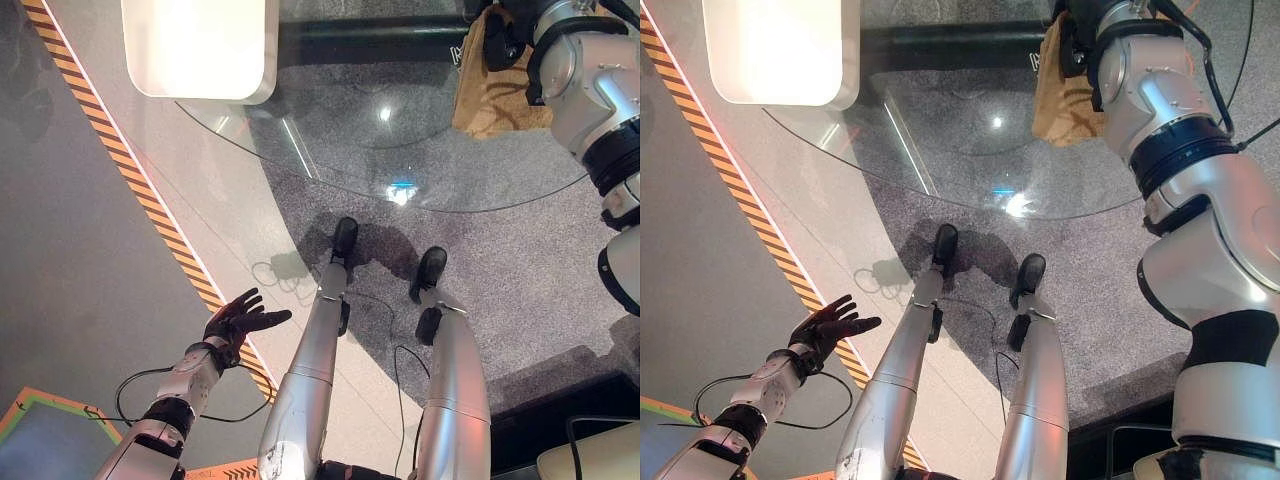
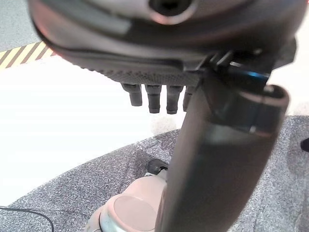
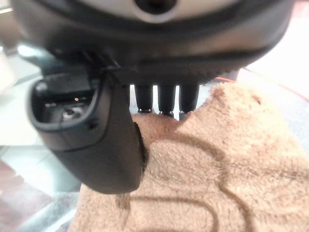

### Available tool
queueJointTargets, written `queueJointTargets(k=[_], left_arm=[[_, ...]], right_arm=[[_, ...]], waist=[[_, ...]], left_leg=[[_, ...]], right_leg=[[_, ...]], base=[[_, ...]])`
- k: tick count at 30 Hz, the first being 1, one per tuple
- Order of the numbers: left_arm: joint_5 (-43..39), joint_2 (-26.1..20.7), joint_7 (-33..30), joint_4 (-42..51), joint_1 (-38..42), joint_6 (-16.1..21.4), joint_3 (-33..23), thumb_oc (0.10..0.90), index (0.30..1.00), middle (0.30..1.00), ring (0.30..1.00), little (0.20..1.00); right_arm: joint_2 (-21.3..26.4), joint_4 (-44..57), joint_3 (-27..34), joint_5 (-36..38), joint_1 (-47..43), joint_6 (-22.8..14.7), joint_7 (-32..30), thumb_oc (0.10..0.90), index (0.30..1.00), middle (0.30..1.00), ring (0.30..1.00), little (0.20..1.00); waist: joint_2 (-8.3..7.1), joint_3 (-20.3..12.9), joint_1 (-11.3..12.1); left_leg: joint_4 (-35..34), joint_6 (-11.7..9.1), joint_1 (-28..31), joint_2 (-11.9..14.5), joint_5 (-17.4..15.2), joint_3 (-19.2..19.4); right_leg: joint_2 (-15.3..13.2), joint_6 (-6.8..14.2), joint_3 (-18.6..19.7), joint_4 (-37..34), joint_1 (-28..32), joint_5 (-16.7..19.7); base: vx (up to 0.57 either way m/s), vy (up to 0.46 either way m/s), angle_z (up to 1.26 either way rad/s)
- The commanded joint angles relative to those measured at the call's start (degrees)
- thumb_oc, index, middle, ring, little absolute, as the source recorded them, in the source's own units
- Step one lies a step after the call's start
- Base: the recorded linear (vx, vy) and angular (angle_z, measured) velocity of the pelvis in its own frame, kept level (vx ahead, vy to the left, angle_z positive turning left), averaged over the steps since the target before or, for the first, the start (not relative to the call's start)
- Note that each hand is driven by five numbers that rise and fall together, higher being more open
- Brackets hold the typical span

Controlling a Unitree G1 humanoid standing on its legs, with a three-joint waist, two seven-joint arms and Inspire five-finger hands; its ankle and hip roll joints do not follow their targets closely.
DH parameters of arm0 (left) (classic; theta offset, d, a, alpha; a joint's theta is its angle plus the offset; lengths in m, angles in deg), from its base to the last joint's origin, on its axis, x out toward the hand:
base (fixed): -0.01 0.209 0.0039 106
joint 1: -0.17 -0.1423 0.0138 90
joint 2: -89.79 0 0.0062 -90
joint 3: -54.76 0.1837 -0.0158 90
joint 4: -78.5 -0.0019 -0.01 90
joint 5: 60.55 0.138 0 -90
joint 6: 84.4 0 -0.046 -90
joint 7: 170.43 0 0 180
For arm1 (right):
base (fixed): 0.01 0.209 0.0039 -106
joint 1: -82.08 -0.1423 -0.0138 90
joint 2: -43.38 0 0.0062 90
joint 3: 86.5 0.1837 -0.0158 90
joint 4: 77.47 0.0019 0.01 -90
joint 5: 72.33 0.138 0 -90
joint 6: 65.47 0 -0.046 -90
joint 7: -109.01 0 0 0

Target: Wipe the table with a cloth and put it in the basket.

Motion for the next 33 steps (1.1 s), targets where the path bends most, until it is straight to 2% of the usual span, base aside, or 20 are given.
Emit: queueJointTargets(k=[1,9,19,33], left_arm=[[-0.7,-1.1,-1.1,-0.6,-5.1,1.5,1.8,0.8,0.9,0.9,0.9,0.9],[-1.1,-0.5,-1.3,0.4,-5.8,1.8,2.0,0.8,0.9,0.9,0.9,0.9],[-0.6,-0.4,-1.5,0.9,-6.0,1.9,1.7,0.8,0.9,0.9,0.9,0.9],[0.5,0.3,-0.9,1.3,-6.9,2.8,1.2,0.8,0.9,0.9,0.9,0.9]], right_arm=[[0.3,4.1,0.0,1.0,-2.9,1.0,-5.6,0.1,0.3,0.3,0.3,0.2],[-1.7,7.9,-0.2,1.2,-3.8,3.0,-8.5,0.1,0.3,0.3,0.3,0.2],[-4.1,12.4,-0.2,-0.1,-4.8,2.5,-8.4,0.1,0.3,0.3,0.3,0.2],[-8.6,20.3,1.1,-1.4,-3.6,3.0,-7.8,0.1,0.3,0.3,0.3,0.2]], waist=[[2.4,-0.9,-0.4],[1.88,-0.9,0.1],[0.83,-0.9,1.2],[0.7,-0.9,2.2]], left_leg=[[3.1,4.4,0.8,-3.2,-5.3,1.9],[2.6,4.4,1.3,-3.3,-5.2,1.3],[1.8,4.6,2.1,-3.5,-5.0,0.7],[1.2,4.8,2.6,-4.0,-4.7,0.3]], right_leg=[[0.7,2.3,-2.6,-8.5,3.1,3.3],[0.8,2.4,-3.0,-9.9,4.3,3.7],[0.4,2.9,-4.0,-11.1,5.7,4.1],[0.4,3.2,-4.5,-12.0,6.7,4.3]], base=[[0.0,0.0,0.0],[-0.01,0.022,0.0],[0.0,0.007,0.0],[0.0,0.012,0.03]])
